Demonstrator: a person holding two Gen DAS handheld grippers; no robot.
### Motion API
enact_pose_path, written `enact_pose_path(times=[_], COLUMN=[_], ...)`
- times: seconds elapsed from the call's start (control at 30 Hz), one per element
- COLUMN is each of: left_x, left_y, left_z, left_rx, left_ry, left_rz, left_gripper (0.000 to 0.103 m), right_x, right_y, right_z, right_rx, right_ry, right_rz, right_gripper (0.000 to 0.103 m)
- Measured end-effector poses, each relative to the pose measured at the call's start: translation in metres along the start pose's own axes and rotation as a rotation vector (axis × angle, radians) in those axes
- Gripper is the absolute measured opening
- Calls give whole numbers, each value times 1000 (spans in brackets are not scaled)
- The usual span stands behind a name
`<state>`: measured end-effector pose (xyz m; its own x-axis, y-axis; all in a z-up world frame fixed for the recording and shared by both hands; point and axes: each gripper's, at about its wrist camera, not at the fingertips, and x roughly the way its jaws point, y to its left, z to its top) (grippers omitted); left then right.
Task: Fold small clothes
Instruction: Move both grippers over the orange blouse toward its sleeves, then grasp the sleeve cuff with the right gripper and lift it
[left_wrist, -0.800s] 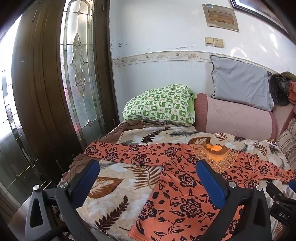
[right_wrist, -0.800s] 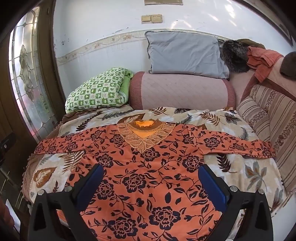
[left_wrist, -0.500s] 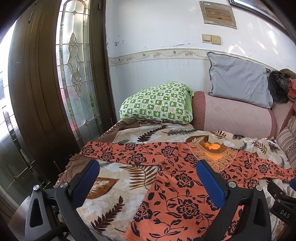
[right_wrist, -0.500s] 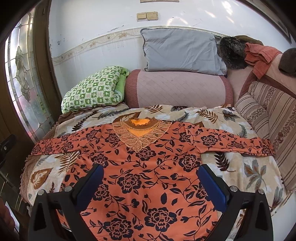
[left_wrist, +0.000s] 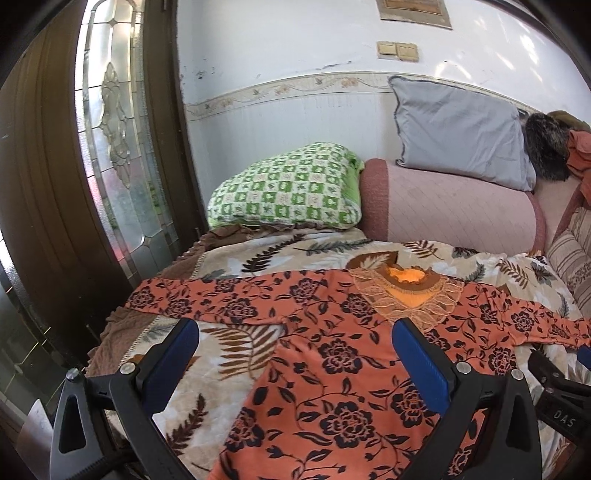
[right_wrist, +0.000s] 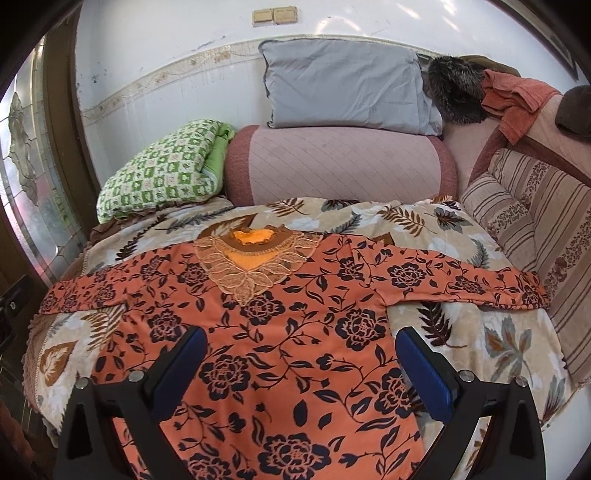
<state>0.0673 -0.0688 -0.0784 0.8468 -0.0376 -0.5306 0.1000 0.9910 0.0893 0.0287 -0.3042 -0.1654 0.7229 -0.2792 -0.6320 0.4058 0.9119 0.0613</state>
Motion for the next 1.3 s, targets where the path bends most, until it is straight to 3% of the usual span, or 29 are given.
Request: enact_pose_path(times=[0.27, 0.53, 0.73, 0.9, 1.0, 1.1, 1.17, 1.2, 1.3], left_x=[11, 15, 63, 141, 167, 192, 202, 207, 214], left_y=[-38, -54, -71, -74, -67, -64, -61, -61, -66], left_z=[-4, -4, -13, -35, -49, -50, -50, -50, -50], left_rx=[55, 84, 88, 35, 30, 46, 23, 19, 38], left_ry=[18, 22, 42, 145, 132, 201, 207, 209, 213], left_rz=[-42, -69, -79, -64, -9, -2, 8, 13, -1], left_gripper=[103, 103, 103, 103, 103, 103, 103, 103, 103], right_x=[12, 19, 40, 100, 136, 163, 169, 169, 172], right_y=[-15, -29, -54, -141, -227, -317, -356, -379, -417], right_z=[0, 1, 5, 3, -16, -59, -78, -87, -84], right_rx=[0, 24, 82, 330, 599, 975, 1154, 1238, 1284], right_ry=[24, 19, 32, 35, -3, -7, -39, -87, -148], right_rz=[-56, -59, -71, -70, -28, 37, 70, 81, 59], right_gripper=[103, 103, 103, 103, 103, 103, 98, 91, 77])
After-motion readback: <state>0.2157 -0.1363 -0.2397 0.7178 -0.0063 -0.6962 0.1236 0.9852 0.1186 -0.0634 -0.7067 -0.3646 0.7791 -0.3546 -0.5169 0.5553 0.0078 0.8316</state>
